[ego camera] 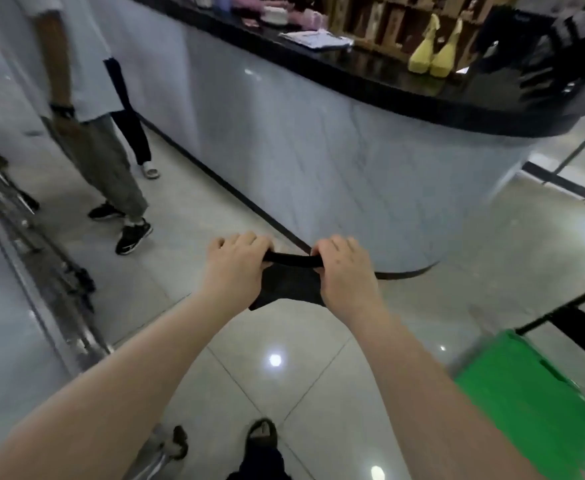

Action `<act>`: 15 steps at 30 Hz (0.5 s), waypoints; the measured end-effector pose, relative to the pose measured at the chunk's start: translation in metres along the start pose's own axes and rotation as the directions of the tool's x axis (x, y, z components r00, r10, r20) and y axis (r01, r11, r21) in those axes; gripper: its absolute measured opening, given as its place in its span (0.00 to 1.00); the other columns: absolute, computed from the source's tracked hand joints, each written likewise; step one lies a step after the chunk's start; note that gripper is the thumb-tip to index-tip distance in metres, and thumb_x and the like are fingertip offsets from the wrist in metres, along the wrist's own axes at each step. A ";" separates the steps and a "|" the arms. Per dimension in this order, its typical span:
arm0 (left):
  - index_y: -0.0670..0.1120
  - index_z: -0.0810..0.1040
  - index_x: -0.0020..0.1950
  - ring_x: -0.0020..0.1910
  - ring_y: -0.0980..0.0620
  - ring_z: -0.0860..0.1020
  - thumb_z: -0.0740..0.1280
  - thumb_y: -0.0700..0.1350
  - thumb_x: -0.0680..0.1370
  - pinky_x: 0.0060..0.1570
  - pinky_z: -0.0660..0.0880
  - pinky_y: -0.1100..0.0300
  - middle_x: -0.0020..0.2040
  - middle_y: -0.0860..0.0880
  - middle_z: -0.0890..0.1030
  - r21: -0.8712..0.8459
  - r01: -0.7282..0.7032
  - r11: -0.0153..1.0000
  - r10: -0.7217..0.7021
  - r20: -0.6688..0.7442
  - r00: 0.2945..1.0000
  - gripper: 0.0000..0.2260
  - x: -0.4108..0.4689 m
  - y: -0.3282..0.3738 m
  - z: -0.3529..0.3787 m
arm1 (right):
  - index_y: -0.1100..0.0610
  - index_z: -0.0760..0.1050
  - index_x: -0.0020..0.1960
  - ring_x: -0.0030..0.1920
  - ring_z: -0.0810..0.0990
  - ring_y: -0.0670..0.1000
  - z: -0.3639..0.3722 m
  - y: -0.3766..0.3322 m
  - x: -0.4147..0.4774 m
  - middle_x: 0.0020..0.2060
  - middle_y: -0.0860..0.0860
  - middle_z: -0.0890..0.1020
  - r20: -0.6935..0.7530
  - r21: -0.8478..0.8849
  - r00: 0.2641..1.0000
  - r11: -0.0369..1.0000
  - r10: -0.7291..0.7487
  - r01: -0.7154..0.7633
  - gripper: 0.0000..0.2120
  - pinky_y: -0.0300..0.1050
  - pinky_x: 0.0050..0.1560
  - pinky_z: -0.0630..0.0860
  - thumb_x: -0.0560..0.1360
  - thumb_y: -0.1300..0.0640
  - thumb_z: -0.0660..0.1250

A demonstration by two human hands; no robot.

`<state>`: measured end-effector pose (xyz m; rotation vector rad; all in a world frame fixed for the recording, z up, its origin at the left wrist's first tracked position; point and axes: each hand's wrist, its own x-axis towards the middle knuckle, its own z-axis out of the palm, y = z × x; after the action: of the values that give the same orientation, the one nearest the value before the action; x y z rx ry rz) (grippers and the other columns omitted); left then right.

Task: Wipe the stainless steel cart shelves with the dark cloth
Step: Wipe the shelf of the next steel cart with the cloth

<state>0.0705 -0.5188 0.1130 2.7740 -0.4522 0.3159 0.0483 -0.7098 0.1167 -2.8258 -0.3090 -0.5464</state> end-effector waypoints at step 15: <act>0.51 0.77 0.55 0.56 0.47 0.74 0.65 0.45 0.79 0.52 0.59 0.55 0.53 0.52 0.77 -0.043 0.510 0.859 -0.511 -0.109 0.852 0.06 0.167 -0.160 0.021 | 0.56 0.75 0.45 0.41 0.72 0.57 0.147 -0.022 0.287 0.41 0.51 0.76 0.108 0.286 0.929 0.906 -0.354 0.312 0.13 0.49 0.38 0.69 0.66 0.72 0.68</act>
<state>0.2837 -0.4269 0.0943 2.7099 0.3179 0.3378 0.3528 -0.6022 0.1001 -2.5688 -0.8440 -0.3135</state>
